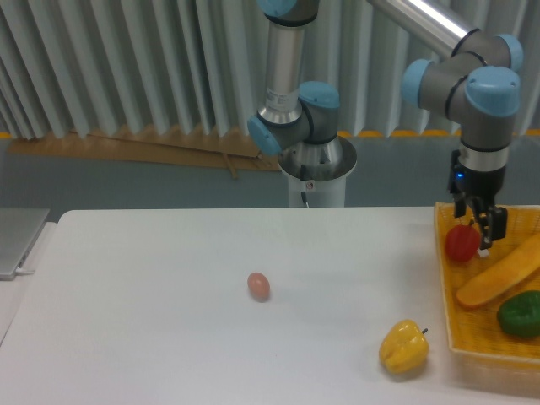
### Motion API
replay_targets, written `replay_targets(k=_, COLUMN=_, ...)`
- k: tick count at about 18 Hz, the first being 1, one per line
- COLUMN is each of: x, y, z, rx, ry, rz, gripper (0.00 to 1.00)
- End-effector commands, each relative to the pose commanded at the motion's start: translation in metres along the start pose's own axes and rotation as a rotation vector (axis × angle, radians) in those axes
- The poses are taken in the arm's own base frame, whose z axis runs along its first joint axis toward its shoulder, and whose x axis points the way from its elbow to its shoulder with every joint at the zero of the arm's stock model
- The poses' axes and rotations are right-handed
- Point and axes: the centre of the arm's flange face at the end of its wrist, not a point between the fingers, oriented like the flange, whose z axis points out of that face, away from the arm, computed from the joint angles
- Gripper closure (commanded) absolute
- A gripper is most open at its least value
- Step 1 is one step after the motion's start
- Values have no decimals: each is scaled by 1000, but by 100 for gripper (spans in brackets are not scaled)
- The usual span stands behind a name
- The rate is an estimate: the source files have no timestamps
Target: Place the red peppers in a basket
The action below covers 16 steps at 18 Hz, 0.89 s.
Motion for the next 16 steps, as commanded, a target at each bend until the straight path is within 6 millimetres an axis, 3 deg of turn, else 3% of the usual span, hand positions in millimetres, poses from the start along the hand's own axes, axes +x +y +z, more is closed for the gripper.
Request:
replay_targets(k=10, x=8, y=-10, z=-5, rx=51, ry=31, rz=-16, gripper=0)
replay_targets(k=13, x=14, y=-44, z=-14, rx=115, ry=49, rz=-112, gripper=0)
replay_targets(k=16, x=20, y=-68, z=-23, rx=124, ry=63, rz=-81, gripper=0)
